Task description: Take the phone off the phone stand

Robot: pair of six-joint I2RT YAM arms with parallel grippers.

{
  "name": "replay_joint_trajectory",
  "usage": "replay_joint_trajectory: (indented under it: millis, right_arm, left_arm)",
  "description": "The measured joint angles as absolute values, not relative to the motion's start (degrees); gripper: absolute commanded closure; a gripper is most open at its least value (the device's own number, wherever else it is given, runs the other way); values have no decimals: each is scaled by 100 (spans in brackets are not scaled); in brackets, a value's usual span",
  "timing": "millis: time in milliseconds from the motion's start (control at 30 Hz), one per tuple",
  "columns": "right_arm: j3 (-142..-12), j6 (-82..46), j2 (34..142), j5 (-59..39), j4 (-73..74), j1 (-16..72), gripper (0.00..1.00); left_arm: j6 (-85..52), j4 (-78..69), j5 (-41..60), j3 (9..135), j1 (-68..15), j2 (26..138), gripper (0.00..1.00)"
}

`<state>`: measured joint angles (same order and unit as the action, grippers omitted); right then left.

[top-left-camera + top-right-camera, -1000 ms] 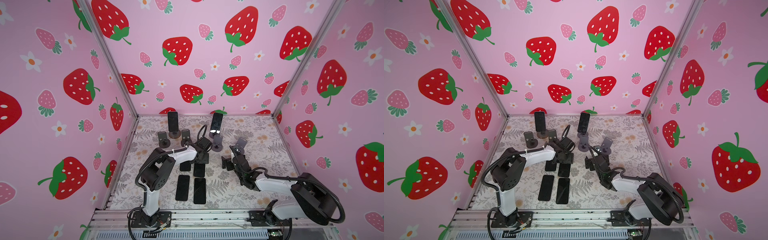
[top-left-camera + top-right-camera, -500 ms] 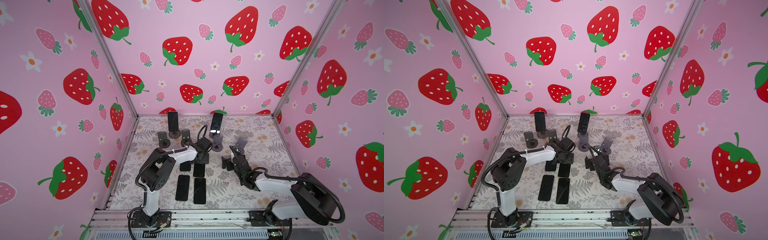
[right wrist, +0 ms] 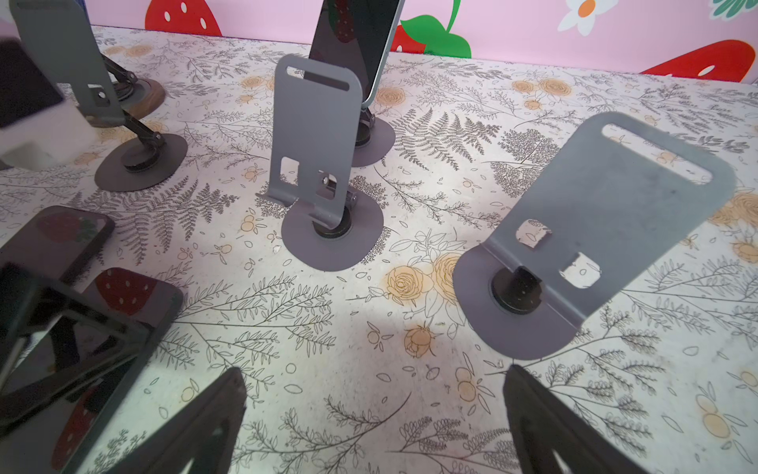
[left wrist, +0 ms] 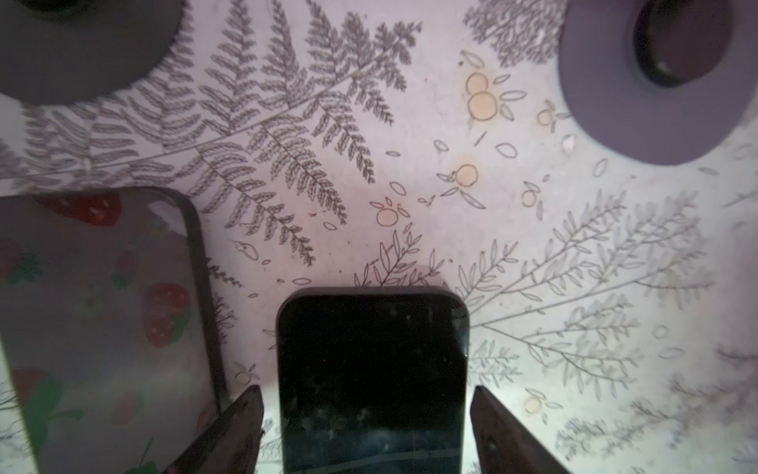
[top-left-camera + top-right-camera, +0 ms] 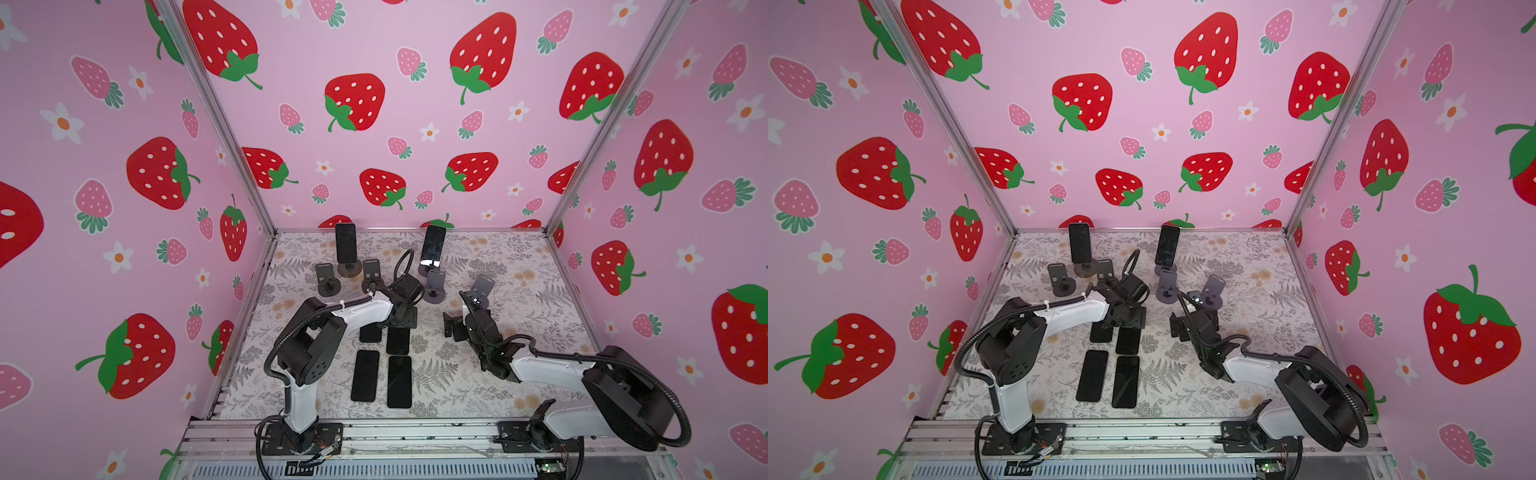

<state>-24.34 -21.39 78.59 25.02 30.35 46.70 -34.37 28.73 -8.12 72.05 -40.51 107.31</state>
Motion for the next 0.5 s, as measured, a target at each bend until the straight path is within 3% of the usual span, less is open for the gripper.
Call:
replay_joint_trajectory:
  millis: [500]
  right_arm:
    - [-2569,-2456,7850,2508,2469,4670,0]
  left_arm:
    - [-2801,2840,-1190,6694,-3800,8508,14]
